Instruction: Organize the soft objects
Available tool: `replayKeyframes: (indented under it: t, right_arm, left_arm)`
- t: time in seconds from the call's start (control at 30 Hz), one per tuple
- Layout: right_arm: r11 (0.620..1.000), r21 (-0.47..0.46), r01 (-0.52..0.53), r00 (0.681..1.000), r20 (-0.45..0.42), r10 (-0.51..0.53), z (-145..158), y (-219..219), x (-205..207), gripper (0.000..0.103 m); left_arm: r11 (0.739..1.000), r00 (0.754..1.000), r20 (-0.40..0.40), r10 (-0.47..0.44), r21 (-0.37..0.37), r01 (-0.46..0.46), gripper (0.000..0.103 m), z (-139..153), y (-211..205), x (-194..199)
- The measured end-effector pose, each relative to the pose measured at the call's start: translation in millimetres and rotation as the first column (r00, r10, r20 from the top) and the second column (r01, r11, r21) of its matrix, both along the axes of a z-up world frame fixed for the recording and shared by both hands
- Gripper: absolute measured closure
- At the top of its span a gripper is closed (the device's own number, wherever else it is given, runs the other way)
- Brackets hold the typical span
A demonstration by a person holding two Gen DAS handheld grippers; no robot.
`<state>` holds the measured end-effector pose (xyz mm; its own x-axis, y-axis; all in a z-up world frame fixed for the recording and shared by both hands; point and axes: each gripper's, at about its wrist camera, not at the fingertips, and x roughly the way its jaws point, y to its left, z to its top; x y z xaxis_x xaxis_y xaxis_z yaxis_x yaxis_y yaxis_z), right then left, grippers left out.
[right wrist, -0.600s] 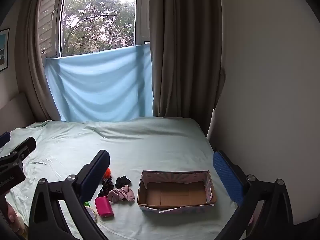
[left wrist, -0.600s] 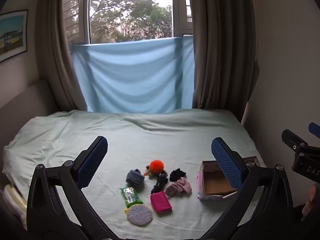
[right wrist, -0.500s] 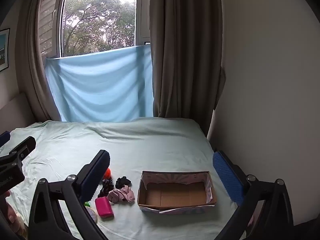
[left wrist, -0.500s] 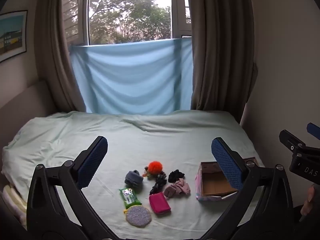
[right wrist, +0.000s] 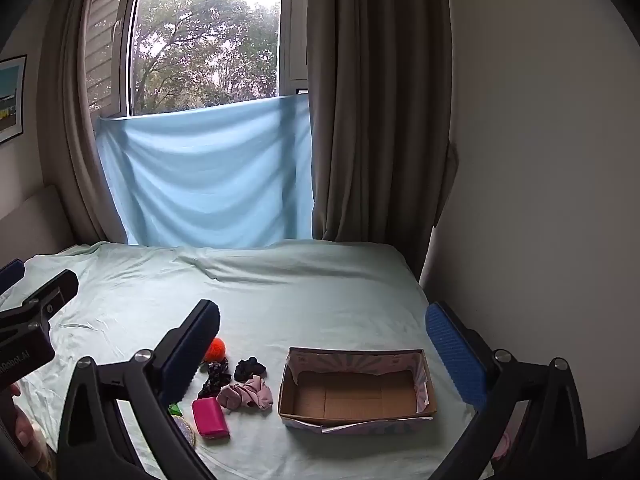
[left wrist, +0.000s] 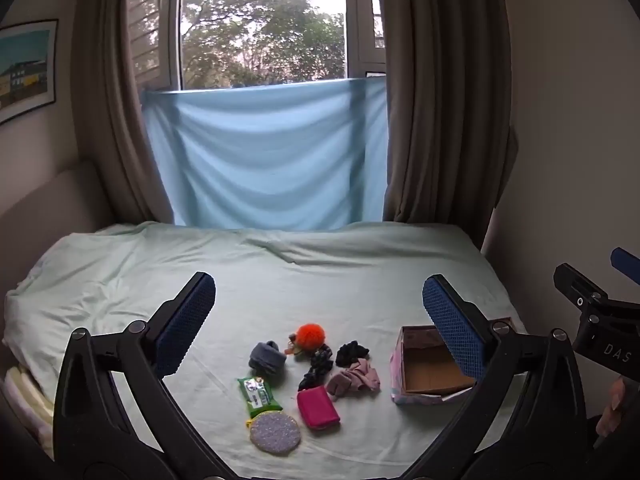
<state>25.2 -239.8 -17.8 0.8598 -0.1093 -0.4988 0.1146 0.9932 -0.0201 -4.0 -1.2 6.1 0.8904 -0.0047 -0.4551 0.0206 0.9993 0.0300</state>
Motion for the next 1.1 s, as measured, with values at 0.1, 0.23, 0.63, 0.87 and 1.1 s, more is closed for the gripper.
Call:
replayKeyframes:
  t: [0.1, 0.23, 0.63, 0.87, 1.1]
  right_arm:
    - [1.000, -0.003, -0.003, 1.000, 0.003, 0.003, 0.7, 0.8, 0.2, 0.000]
    - [1.000, -0.008, -0.005, 1.000, 0.011, 0.005, 1.4, 4.7, -1.0, 0.000]
    - [1.000, 0.003, -0.019, 1.000, 0.006, 0.019, -4.0, 4.3, 3.5, 0.000]
    - [1.000, 0.009, -0.019, 1.000, 0.010, 0.019, -4.6, 6.5, 2.3, 0.000]
    - [1.000, 0.010, -0.024, 1.000, 0.006, 0.024, -5.8, 7.0, 3.1, 0.000]
  left_arm:
    - [1.000, 1.000, -0.001, 0.001, 0.000, -0.001, 0.000, 1.2, -0.7, 1.1]
    - [1.000, 1.000, -0.003, -0.001, -0.007, 0.001, 0.000, 1.6, -0.3, 3.9]
    - [1.000, 1.000, -0.009, -0.011, -0.016, 0.010, 0.000, -2.8, 0.3, 6.5]
    - [1.000, 1.000, -0.006, -0.011, -0.015, 0.010, 0.000, -3.2, 3.2, 6.5]
    - [1.000, 1.000, -0.014, -0.013, -0.021, 0.012, 0.000, -5.0, 4.3, 7.7]
